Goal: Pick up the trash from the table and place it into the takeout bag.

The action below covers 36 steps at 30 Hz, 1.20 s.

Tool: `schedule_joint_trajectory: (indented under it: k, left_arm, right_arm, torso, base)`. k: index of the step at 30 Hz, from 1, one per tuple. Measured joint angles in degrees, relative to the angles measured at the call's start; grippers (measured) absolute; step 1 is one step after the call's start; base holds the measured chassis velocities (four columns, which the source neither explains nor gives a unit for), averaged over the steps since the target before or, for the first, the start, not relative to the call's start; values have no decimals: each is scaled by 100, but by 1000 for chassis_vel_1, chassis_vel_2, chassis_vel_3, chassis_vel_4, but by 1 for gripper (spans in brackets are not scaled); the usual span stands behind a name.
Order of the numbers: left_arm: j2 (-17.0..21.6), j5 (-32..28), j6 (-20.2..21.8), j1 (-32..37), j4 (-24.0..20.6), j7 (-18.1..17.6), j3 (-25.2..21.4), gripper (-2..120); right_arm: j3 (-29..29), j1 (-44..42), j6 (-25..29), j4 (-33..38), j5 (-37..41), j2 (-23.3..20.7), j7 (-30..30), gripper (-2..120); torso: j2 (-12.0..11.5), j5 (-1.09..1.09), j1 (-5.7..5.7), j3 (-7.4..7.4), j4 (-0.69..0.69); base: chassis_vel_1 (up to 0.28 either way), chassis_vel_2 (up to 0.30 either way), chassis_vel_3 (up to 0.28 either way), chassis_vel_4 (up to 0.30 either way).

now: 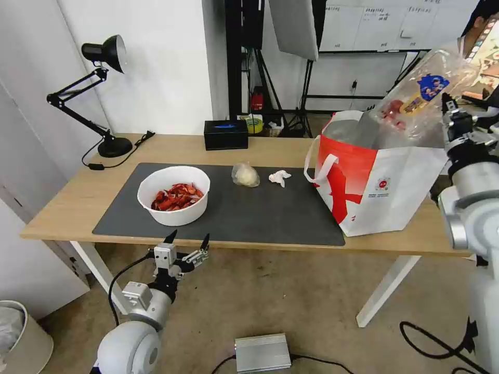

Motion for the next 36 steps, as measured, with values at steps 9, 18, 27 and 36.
schedule_joint_trajectory:
  k: [9,18,27,36]
  left_arm:
    - [-29,14,-17,15,5,19,10,100]
    - [-83,54,-49,80,-22,60,23,100]
    - [-115,80,-55,108,-89,64,54,100]
    - [-172,85,-55,149,-139,62,36,100]
  right_arm:
    - [-135,414,64,-303,175,21,834,0]
    - [-192,760,98,-523,594,36,1675,0]
    - [-248,1062,89,-692,772,28,2178,0]
    - [-374,1234,-20,-721,770,81,2436,0]
  torso:
    - [0,0,0,0,0]
    - [0,0,0,0,0]
    - [0,0,1,-1,0]
    - [0,0,0,-1,0]
  base:
    - [0,0,0,0]
    - [0,0,0,0]
    - [0,0,0,0]
    - [0,0,0,0]
